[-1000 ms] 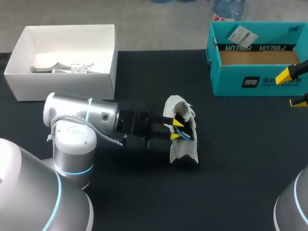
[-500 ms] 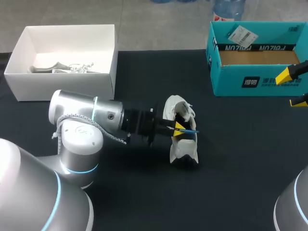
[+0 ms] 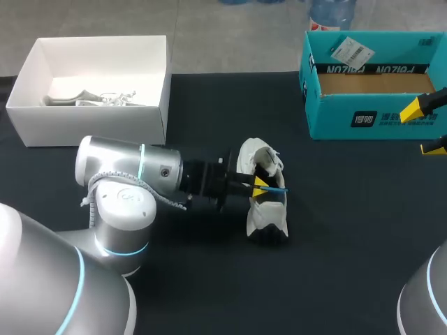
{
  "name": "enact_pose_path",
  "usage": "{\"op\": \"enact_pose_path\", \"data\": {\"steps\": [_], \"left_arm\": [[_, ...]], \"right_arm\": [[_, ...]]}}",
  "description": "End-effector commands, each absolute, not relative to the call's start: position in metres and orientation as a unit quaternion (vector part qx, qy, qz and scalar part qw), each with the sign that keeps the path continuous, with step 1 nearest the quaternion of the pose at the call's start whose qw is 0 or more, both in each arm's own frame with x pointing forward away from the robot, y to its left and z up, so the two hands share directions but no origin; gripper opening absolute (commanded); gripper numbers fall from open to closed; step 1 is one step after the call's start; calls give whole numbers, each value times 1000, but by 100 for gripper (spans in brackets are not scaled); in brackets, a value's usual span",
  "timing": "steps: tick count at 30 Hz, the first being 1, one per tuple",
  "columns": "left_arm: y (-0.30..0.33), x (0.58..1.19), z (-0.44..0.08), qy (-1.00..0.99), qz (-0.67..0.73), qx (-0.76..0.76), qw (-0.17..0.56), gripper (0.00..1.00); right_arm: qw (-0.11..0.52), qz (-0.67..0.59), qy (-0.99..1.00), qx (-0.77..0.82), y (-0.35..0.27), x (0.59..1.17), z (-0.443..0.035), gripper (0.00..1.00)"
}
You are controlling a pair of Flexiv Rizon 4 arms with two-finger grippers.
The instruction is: Take the shoe out of the shoebox, open the shoe tongue, remove and reinsert the insole, then place the shoe into the shoebox
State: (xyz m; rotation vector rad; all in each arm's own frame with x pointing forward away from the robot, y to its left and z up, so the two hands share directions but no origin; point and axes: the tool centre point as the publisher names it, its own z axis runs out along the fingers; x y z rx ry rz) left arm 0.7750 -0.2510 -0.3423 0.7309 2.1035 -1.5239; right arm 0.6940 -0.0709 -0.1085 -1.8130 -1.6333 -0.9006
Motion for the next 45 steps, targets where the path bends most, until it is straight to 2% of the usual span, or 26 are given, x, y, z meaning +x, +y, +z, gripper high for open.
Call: {"op": "enact_pose_path", "data": {"steps": [1, 4, 8, 10, 14, 34, 35, 36, 37, 41, 45], "left_arm": [[-246, 769, -333, 761, -550, 265, 218, 43], [-242, 764, -328, 758, -553, 271, 215, 45], [-243, 759, -328, 757, -555, 277, 206, 40], [-245, 756, -331, 758, -554, 279, 200, 34], [-251, 754, -339, 761, -550, 286, 192, 0], [-249, 774, -353, 781, -530, 262, 202, 0], [-247, 772, -349, 778, -533, 262, 205, 22], [-245, 771, -346, 776, -534, 263, 207, 37], [-244, 769, -344, 774, -536, 265, 208, 42], [-241, 764, -335, 766, -544, 271, 211, 44], [-241, 761, -333, 762, -546, 277, 209, 35]], "right_arm": [[267, -333, -605, -672, -71, 694, -109, 100], [267, -333, -605, -672, -71, 694, -109, 100], [267, -333, -605, -672, -71, 694, -109, 100], [267, -333, -605, -672, -71, 694, -109, 100], [267, -333, -605, -672, -71, 694, -109, 100], [267, -333, -605, -672, -71, 694, -109, 100], [267, -333, -605, -672, -71, 694, -109, 100], [267, -333, -605, -672, -71, 694, -109, 100], [267, -333, -605, -672, -71, 694, -109, 100], [267, -333, -605, -672, -71, 694, -109, 100], [267, -333, -605, -672, -71, 694, -109, 100]]}}
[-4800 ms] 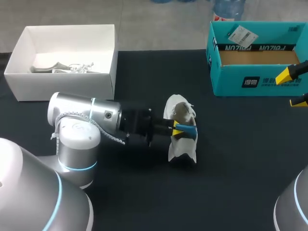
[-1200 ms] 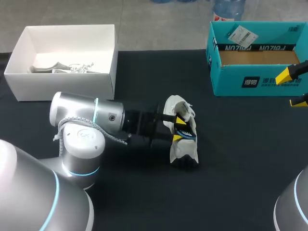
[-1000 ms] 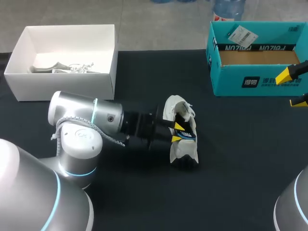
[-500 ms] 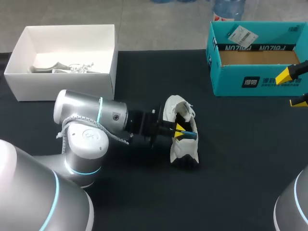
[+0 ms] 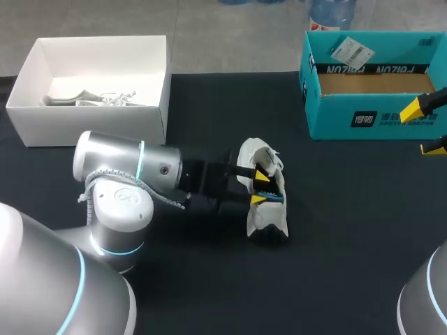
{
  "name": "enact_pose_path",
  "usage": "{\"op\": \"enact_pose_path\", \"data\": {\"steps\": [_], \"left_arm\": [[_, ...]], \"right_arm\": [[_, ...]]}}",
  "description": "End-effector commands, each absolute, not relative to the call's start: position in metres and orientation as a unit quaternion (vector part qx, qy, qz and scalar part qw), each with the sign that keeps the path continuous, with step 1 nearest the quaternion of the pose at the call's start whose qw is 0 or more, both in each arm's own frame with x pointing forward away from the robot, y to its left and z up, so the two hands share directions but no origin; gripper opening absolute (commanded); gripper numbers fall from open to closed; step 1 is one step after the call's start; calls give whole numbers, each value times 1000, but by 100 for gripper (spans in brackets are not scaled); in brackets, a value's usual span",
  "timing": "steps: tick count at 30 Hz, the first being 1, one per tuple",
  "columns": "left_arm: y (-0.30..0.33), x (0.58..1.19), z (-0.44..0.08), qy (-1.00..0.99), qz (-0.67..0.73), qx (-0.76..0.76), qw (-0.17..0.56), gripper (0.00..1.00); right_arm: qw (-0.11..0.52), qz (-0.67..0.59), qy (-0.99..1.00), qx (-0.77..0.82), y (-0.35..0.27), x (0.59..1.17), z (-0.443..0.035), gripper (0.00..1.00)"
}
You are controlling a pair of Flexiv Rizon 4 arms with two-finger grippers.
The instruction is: Take the shoe out of the shoebox, open the shoe tongue, remove and reinsert the insole, then place the shoe into the shoebox
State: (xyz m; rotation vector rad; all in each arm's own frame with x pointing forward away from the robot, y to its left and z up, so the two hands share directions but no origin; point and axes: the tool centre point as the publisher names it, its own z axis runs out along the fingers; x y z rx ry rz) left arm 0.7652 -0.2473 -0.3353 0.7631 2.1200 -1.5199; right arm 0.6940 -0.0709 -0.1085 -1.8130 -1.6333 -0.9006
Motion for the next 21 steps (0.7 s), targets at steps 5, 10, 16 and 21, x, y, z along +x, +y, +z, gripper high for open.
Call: {"op": "enact_pose_path", "data": {"steps": [5, 10, 16, 21], "left_arm": [[-246, 759, -342, 769, -542, 278, 194, 0], [-251, 754, -348, 773, -536, 287, 181, 0], [-251, 753, -350, 776, -532, 289, 177, 0], [-241, 754, -338, 773, -532, 288, 193, 79]], "right_arm": [[267, -333, -605, -672, -71, 694, -109, 100], [267, -333, -605, -672, -71, 694, -109, 100], [267, -333, -605, -672, -71, 694, -109, 100], [267, -333, -605, -672, -71, 694, -109, 100]]}}
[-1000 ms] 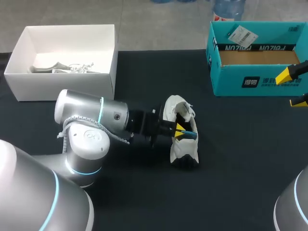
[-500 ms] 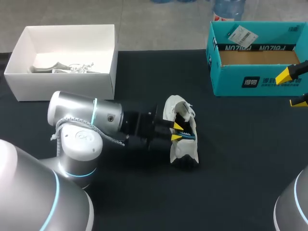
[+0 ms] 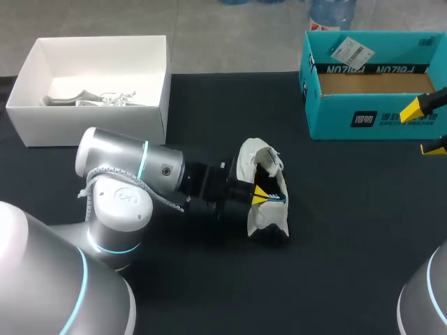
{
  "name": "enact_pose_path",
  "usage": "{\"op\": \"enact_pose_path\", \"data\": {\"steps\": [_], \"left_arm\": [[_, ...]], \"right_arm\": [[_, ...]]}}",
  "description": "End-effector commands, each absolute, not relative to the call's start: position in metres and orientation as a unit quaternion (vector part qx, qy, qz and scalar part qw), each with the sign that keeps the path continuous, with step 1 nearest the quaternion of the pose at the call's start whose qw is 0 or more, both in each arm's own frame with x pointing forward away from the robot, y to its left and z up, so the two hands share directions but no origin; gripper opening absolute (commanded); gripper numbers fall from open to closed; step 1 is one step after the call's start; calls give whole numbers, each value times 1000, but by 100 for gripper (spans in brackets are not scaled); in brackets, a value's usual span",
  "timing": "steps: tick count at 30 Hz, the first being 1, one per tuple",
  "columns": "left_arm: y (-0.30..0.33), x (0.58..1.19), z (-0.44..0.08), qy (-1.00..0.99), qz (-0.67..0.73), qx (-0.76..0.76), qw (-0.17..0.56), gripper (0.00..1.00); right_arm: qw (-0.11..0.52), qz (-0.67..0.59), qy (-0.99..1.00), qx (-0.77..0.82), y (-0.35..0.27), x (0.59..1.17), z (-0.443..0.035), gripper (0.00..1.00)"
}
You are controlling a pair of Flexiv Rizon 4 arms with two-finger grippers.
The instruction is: Take the shoe out of the shoebox, open the shoe tongue, remove and reinsert the insole, then place the shoe into the shoebox
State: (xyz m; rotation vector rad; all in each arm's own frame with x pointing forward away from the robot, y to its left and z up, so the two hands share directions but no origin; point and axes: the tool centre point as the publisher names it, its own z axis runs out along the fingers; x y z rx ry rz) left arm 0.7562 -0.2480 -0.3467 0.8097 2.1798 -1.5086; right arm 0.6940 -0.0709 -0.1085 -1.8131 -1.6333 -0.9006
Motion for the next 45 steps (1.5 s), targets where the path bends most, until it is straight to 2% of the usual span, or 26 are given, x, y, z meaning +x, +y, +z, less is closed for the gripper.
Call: {"op": "enact_pose_path", "data": {"steps": [1, 7, 18, 19, 21, 22, 33, 45], "left_arm": [[-239, 754, -335, 773, -530, 289, 193, 100], [-234, 758, -315, 781, -511, 309, 182, 100], [-239, 763, -304, 802, -414, 416, 108, 100], [-239, 765, -303, 798, -407, 431, 110, 60], [-239, 768, -302, 795, -398, 444, 106, 27], [-239, 769, -301, 796, -398, 444, 106, 1], [-225, 774, -287, 758, -311, 574, -13, 0], [-225, 770, -270, 731, -265, 616, -127, 0]], "right_arm": [[267, -333, -605, -672, -71, 694, -109, 100], [267, -333, -605, -672, -71, 694, -109, 100], [267, -333, -605, -672, -71, 694, -109, 100], [267, -333, -605, -672, -71, 694, -109, 100], [267, -333, -605, -672, -71, 694, -109, 100], [267, -333, -605, -672, -71, 694, -109, 100], [267, -333, -605, -672, -71, 694, -109, 100], [267, -333, -605, -672, -71, 694, -109, 100]]}}
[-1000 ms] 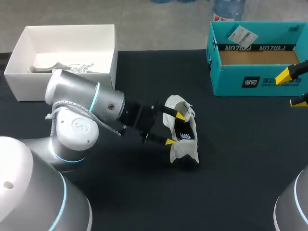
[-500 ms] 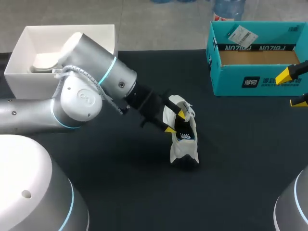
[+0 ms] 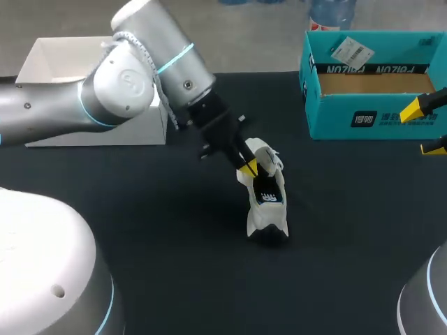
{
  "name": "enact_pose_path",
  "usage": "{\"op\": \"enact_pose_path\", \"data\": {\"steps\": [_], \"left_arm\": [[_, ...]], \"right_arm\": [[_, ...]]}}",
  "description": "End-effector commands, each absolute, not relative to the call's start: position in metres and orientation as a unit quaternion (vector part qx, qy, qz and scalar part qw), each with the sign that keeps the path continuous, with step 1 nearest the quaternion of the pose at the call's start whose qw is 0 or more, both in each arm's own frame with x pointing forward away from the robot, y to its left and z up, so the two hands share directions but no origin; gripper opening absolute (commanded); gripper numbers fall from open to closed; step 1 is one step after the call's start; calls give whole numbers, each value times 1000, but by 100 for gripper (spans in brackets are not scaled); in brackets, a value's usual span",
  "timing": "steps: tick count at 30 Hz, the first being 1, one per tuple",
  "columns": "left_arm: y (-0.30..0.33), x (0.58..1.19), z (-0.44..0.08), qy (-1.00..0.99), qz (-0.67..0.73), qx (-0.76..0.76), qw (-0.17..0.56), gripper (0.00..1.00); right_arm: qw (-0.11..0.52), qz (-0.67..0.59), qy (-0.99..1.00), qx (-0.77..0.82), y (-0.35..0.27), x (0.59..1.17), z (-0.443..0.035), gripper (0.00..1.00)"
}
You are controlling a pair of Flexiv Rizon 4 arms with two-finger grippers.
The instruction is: Take the shoe out of the shoebox, open the shoe tongue, remove and reinsert the insole, then place the shoe into the shoebox
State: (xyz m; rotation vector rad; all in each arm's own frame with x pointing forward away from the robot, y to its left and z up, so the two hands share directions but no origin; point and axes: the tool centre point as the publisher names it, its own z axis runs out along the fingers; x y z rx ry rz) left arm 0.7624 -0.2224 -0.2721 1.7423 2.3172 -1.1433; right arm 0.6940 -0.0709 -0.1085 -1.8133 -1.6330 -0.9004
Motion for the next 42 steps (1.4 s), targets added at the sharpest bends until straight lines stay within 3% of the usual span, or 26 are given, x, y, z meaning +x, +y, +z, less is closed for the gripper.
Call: {"op": "enact_pose_path", "data": {"steps": [1, 9, 22, 27, 42], "left_arm": [[-224, 770, -270, 731, -258, 618, -131, 0], [-220, 767, -274, 730, -186, 640, -151, 0], [-219, 767, -274, 730, -190, 639, -148, 0], [-234, 768, -286, 723, -213, 648, -110, 0], [-252, 765, -330, 687, -205, 684, -133, 0]], "right_arm": [[267, -333, -605, -672, -71, 694, -109, 100], [267, -333, -605, -672, -71, 694, -109, 100], [267, -333, -605, -672, -71, 694, -109, 100], [267, -333, -605, -672, -71, 694, -109, 100], [267, -333, -605, -672, -71, 694, -109, 100]]}}
